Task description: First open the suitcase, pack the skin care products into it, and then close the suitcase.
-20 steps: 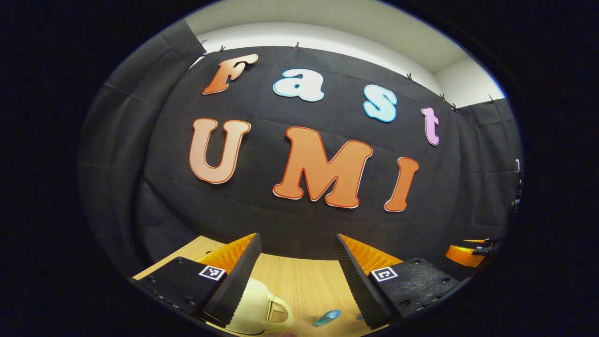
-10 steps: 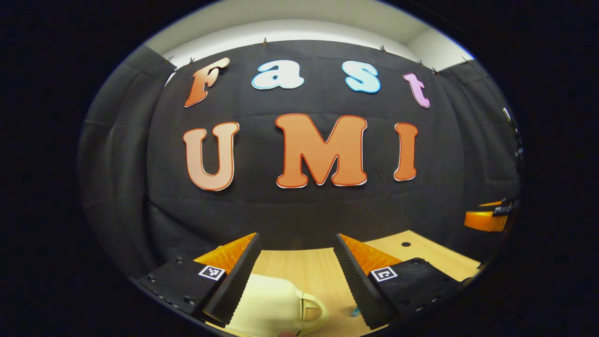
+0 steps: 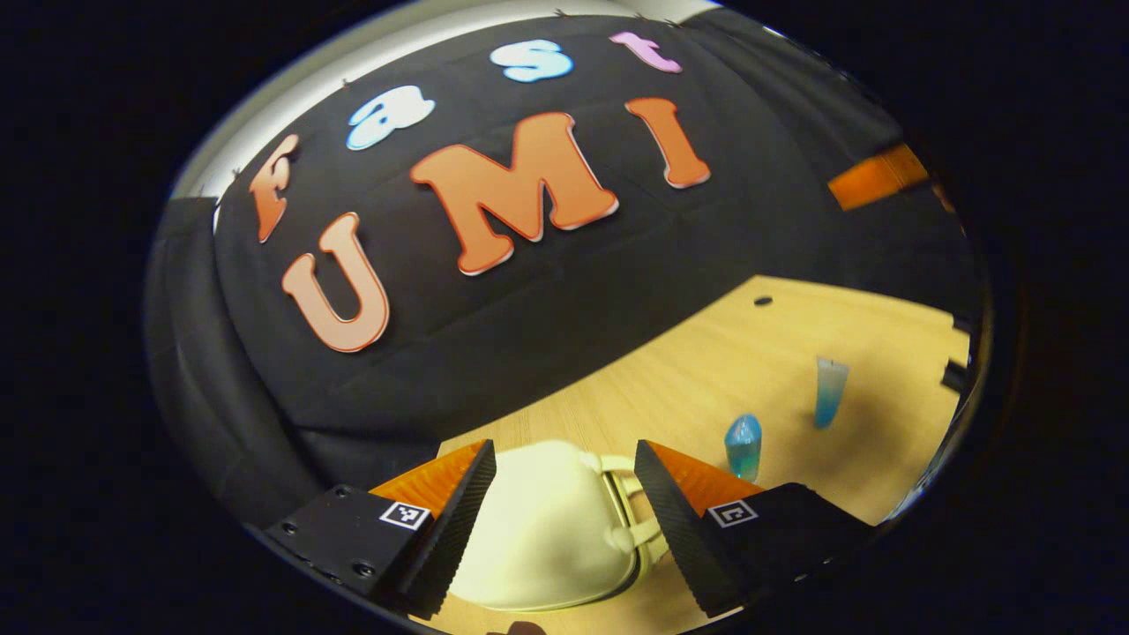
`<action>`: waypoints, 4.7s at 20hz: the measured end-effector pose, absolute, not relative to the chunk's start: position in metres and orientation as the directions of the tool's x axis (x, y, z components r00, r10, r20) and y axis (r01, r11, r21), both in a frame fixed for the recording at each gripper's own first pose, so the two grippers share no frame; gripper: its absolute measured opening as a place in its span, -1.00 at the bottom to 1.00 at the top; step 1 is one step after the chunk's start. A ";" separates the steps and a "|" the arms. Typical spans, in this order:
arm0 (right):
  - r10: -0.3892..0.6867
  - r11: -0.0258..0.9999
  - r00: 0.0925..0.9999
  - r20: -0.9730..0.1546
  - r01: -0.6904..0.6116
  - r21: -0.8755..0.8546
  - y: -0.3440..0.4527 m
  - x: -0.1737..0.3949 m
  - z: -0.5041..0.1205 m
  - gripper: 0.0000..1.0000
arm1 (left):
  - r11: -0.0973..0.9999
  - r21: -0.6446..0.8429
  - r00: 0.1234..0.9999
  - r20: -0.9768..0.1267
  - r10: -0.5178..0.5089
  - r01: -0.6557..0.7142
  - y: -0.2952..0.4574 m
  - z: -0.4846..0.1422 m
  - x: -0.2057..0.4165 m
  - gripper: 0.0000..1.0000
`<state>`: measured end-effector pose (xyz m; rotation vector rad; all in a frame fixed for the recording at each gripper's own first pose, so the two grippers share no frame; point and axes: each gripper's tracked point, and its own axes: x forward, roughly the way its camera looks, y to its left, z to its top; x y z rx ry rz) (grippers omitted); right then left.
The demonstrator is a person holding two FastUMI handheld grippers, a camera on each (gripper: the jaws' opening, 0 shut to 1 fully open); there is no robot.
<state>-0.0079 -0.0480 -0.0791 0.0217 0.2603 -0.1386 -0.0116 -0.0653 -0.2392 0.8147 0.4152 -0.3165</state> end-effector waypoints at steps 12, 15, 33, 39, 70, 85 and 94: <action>-0.204 0.975 0.906 -0.371 0.224 0.010 -0.095 -0.054 -0.115 0.89 | 0.273 0.739 0.761 -0.647 0.035 0.616 -0.046 -0.345 -0.036 0.95; -0.223 0.972 0.897 -0.382 0.236 -0.013 -0.101 -0.061 -0.117 0.90 | 0.221 0.743 0.748 -0.659 0.078 0.631 -0.040 -0.365 -0.026 0.96; -0.253 0.964 0.888 -0.383 0.266 -0.021 -0.110 -0.058 -0.111 0.89 | 0.139 0.709 0.692 -0.705 0.155 0.692 -0.052 -0.406 0.001 -0.89; -0.189 0.979 0.910 -0.368 0.205 0.004 -0.087 -0.041 -0.105 0.89 | 0.523 0.553 0.617 -0.784 0.065 0.648 -0.064 -0.374 0.003 -0.89; -0.056 0.951 0.926 -0.373 0.163 0.263 0.052 -0.004 -0.087 0.90 | 0.966 0.018 0.540 -0.826 0.160 -0.259 0.018 -0.339 0.022 -0.92; -0.098 0.971 0.904 -0.417 0.178 0.158 0.009 -0.018 -0.109 0.89 | 0.906 0.379 0.701 -0.594 0.394 -0.188 -0.035 -0.234 0.054 1.00; -0.089 0.996 0.934 -0.346 0.085 -0.026 -0.032 -0.003 -0.119 0.90 | 0.980 0.187 0.962 -0.274 -0.014 0.068 -0.289 -0.061 0.058 0.99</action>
